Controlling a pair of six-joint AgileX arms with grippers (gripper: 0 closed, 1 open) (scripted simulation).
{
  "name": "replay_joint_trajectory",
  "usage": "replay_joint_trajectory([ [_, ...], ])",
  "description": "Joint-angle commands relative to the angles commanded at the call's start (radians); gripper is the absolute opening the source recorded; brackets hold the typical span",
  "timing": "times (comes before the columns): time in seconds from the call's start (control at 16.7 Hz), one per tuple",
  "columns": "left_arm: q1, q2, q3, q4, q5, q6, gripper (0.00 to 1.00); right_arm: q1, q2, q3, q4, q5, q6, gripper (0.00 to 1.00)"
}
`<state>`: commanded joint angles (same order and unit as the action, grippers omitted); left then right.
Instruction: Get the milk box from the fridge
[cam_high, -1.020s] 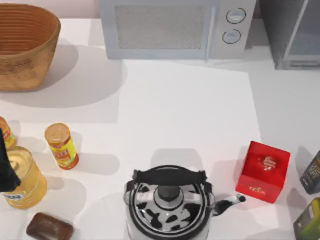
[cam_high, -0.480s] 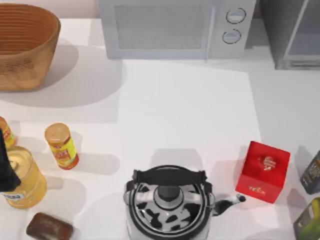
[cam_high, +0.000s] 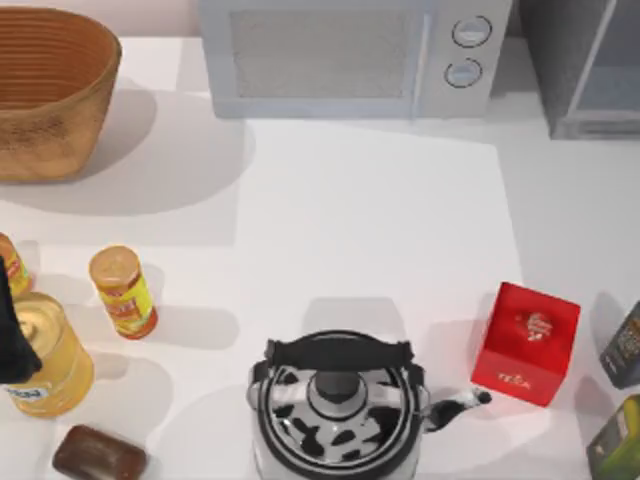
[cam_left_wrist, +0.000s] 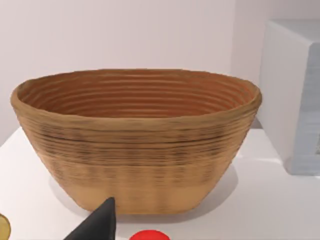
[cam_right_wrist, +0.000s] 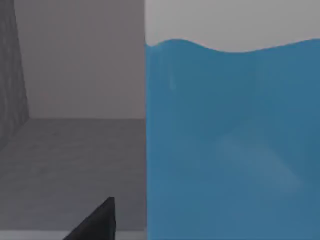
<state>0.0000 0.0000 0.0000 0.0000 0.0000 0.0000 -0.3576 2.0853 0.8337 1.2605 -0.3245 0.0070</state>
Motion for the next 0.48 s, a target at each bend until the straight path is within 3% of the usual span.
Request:
replay_joint_trajectory([
  [0.48,0.0,0.0,0.0,0.0,0.0,0.0,1.0,0.013,0.014,0.05,-0.037,0.016,-0.001,1.0],
])
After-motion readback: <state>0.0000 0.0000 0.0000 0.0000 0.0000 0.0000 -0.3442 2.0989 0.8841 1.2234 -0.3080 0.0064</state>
